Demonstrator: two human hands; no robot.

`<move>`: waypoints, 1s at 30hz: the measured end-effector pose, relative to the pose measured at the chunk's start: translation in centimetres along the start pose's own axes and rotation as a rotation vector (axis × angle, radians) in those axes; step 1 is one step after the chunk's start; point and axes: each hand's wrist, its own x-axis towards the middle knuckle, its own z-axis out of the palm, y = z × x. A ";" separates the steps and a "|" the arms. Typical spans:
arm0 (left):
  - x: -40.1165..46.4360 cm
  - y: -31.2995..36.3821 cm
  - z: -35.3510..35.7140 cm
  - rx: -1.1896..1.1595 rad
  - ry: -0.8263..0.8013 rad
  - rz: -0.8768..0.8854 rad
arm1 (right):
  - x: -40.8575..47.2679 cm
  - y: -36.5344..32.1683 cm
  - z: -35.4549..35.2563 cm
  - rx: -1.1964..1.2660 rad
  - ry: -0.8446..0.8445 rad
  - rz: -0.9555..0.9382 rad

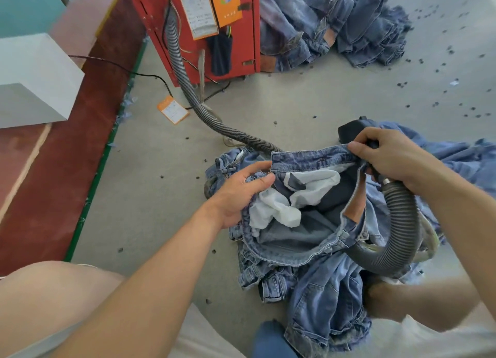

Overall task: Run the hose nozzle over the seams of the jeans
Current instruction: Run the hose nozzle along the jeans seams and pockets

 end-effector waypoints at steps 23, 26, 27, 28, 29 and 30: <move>0.6 0.9 2.6 -0.106 0.076 -0.008 | -4.0 -4.4 -1.1 -0.324 -0.105 -0.278; 0.8 0.6 2.3 -0.049 0.067 -0.003 | -3.7 -4.5 -1.9 -0.078 0.019 -0.281; 0.7 0.7 2.4 -0.044 0.076 0.005 | -3.9 -4.6 -2.5 -0.021 0.010 -0.286; 0.7 0.7 2.2 -0.033 0.080 0.003 | -4.1 -4.6 -3.1 -0.001 -0.025 -0.298; 0.5 1.0 2.3 -0.016 0.093 -0.009 | -4.4 -4.5 -3.5 -0.019 -0.079 -0.314; 0.8 0.8 2.2 -0.008 0.083 -0.016 | -4.8 -4.4 -3.7 -0.068 -0.140 -0.332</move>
